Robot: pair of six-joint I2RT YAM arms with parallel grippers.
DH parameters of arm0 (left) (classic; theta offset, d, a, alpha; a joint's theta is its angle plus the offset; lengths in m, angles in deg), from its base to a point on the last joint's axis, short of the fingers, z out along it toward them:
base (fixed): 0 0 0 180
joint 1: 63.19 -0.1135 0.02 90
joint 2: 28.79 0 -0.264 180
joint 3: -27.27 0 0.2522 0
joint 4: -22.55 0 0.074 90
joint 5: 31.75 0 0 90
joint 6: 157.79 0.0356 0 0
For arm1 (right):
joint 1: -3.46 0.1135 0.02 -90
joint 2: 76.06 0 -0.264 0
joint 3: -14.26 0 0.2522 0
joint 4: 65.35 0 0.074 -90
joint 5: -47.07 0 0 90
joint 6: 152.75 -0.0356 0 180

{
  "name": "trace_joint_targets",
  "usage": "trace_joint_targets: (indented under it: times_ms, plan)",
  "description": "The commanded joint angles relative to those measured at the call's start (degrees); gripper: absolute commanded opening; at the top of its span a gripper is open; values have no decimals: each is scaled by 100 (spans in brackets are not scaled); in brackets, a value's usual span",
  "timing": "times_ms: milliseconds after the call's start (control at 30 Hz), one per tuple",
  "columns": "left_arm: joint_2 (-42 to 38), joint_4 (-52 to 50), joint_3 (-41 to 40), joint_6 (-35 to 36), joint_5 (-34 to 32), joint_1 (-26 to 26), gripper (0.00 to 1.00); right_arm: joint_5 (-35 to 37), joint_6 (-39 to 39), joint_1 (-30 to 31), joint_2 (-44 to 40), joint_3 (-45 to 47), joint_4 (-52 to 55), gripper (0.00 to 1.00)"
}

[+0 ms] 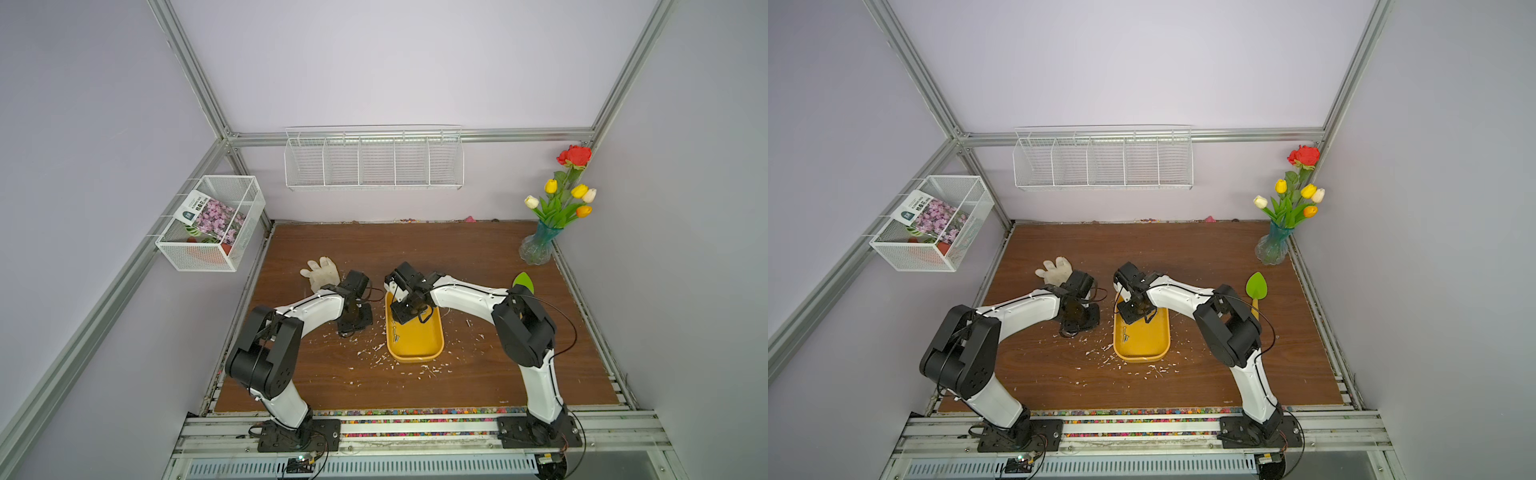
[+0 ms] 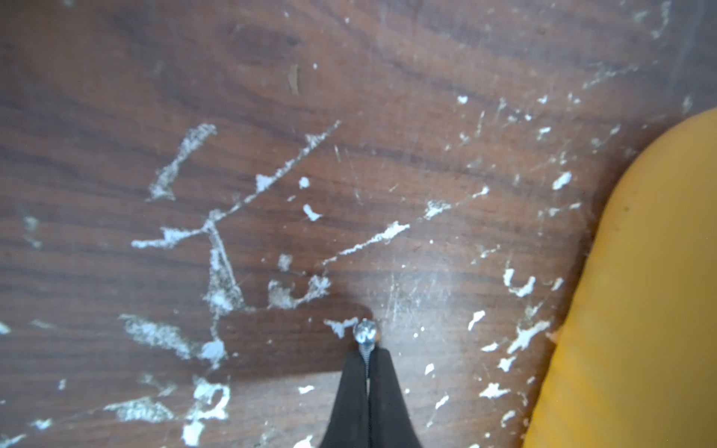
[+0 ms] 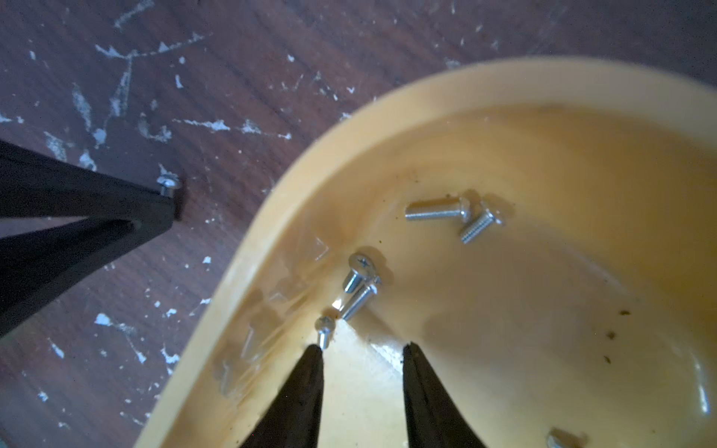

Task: Take out the screws from the storage box
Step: Place the screw at the center of the board, then pick up the screw from the storage box.

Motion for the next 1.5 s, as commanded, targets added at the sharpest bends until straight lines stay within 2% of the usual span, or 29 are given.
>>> trace_joint_targets:
  times_ms: [0,300,667,833,1000,1167,1267,1367,1467]
  plan:
    - [80,43,-99,102,16,-23,1,296,-81,89,207,-80,-195,37]
    - [64,8,-91,135,114,-29,7,383,-156,99,473,-197,-176,33]
    - [56,-36,-44,183,83,-29,8,897,202,176,421,-2,218,16]
    - [-1,-49,-40,157,69,-29,10,1030,308,179,325,77,336,19]
    - [-30,-92,12,148,45,-29,18,912,374,187,603,-137,370,19]
    - [-119,-185,61,148,-51,-29,24,1156,334,221,612,-105,497,18]
    - [-146,-202,85,151,-53,-29,25,1193,379,223,624,-46,536,14]
    - [-129,-238,128,176,-72,-29,25,1079,404,223,640,-48,525,0]
    - [-144,-247,154,175,-92,-29,25,1086,443,219,597,-89,559,0]
